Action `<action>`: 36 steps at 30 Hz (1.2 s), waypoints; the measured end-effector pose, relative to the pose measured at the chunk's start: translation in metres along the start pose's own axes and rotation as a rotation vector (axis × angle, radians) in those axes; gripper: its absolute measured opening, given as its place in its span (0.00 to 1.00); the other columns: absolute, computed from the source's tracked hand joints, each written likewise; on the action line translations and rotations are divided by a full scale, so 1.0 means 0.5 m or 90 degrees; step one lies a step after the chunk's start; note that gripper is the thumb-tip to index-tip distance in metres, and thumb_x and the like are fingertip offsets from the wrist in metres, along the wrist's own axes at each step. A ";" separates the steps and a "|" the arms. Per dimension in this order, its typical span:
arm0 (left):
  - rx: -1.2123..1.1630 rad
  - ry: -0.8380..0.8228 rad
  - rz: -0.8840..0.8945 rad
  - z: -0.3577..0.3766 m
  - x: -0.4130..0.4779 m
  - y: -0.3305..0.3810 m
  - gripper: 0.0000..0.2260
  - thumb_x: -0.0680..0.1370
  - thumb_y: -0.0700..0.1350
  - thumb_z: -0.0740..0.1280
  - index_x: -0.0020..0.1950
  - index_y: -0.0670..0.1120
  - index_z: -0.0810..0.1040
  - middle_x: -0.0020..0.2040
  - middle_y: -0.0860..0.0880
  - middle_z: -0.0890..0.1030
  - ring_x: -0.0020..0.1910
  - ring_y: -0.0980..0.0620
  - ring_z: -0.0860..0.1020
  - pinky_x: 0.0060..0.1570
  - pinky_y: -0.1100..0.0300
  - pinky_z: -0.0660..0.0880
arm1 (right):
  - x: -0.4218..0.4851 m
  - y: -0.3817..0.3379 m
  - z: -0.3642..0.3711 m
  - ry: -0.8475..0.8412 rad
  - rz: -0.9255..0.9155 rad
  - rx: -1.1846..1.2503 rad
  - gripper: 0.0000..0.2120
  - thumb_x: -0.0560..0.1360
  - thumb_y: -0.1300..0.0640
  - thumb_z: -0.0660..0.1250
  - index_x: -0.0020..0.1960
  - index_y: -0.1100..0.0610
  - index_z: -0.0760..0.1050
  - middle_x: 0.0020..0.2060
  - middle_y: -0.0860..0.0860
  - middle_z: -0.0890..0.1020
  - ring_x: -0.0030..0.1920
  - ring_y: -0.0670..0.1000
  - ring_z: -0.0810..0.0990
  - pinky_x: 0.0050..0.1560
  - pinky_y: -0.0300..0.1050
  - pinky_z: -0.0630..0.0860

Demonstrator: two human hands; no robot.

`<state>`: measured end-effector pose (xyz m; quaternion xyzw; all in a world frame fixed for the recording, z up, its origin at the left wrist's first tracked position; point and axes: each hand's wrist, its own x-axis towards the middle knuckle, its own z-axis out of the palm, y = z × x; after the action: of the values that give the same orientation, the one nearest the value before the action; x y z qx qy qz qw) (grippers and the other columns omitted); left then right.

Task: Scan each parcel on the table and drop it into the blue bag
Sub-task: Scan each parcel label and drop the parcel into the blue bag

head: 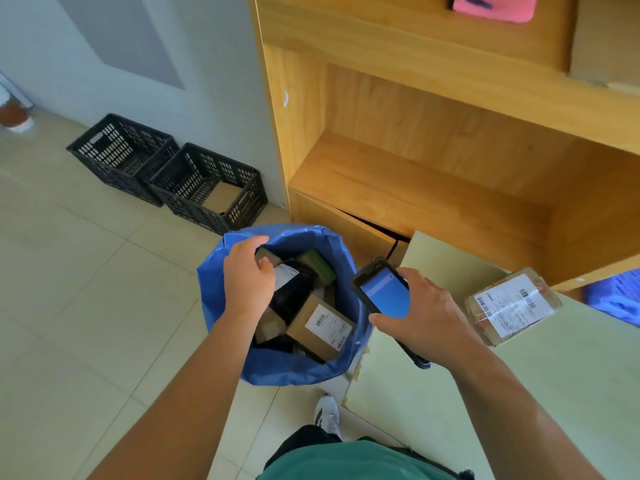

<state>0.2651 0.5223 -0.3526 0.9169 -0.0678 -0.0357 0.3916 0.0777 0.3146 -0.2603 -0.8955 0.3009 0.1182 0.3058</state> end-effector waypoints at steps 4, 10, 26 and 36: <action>-0.004 -0.030 0.031 0.022 -0.010 0.021 0.17 0.80 0.37 0.67 0.68 0.48 0.79 0.65 0.49 0.80 0.65 0.49 0.77 0.66 0.58 0.70 | 0.000 0.013 -0.002 0.006 0.016 0.002 0.41 0.69 0.37 0.73 0.76 0.49 0.61 0.62 0.50 0.76 0.57 0.52 0.76 0.54 0.50 0.77; 0.012 -0.093 0.092 0.055 -0.025 0.075 0.18 0.79 0.46 0.71 0.69 0.50 0.78 0.66 0.51 0.80 0.66 0.50 0.75 0.66 0.51 0.73 | -0.010 0.061 -0.015 0.031 0.048 0.015 0.37 0.70 0.39 0.73 0.73 0.48 0.63 0.53 0.47 0.75 0.51 0.51 0.75 0.46 0.47 0.74; 0.109 -0.361 0.299 0.396 -0.192 0.326 0.27 0.77 0.56 0.72 0.75 0.52 0.72 0.70 0.53 0.77 0.70 0.48 0.71 0.64 0.51 0.72 | -0.123 0.386 -0.128 0.102 0.300 0.117 0.36 0.68 0.41 0.74 0.71 0.47 0.65 0.52 0.48 0.75 0.50 0.53 0.77 0.52 0.53 0.78; 0.229 -0.413 0.403 0.657 -0.348 0.405 0.37 0.68 0.60 0.77 0.73 0.49 0.72 0.71 0.44 0.74 0.69 0.39 0.70 0.60 0.42 0.75 | -0.215 0.615 -0.166 0.130 0.440 0.157 0.37 0.68 0.42 0.75 0.72 0.47 0.64 0.55 0.48 0.75 0.52 0.54 0.76 0.52 0.52 0.77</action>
<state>0.0347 0.1760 -0.4313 0.8461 -0.4668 -0.1866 0.1771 -0.1930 0.1188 -0.2990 -0.7048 0.6262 0.0875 0.3218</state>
